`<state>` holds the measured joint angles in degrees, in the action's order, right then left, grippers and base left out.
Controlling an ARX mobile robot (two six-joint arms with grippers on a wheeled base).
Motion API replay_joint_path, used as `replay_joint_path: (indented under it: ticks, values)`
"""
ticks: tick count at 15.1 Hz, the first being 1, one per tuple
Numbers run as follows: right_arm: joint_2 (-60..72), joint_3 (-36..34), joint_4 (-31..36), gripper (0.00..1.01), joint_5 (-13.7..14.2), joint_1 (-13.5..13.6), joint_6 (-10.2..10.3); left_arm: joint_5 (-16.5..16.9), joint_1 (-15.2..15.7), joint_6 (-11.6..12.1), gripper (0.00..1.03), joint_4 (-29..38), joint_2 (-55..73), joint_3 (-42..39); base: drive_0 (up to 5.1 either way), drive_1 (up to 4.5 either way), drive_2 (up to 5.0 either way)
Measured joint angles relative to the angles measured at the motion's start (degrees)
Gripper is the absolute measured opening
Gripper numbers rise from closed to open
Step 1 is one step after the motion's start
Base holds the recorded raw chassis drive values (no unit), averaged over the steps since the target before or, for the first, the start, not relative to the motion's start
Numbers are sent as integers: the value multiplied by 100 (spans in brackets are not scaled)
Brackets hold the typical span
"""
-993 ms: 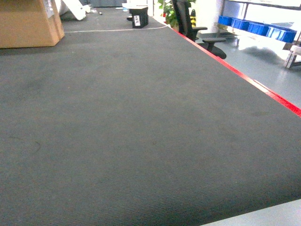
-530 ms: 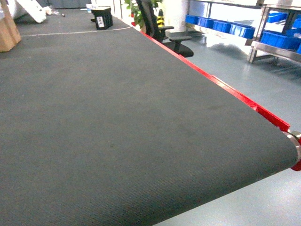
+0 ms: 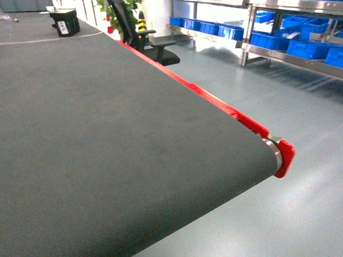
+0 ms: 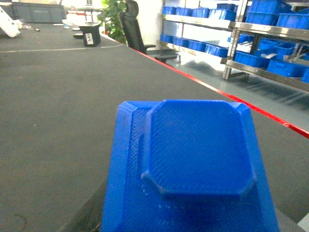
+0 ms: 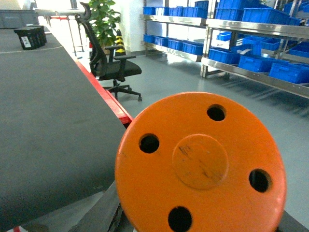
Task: Sort blue parts and orange caps into right shelf containers
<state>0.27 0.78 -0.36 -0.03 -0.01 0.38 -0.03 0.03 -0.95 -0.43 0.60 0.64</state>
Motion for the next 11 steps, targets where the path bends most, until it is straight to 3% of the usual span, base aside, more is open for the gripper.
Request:
replay_joint_path:
  ticks: [11]
  values:
    - [0, -2, -2, 45, 0, 0, 0, 0, 0, 2, 42, 0, 0, -2, -159, -159, -159]
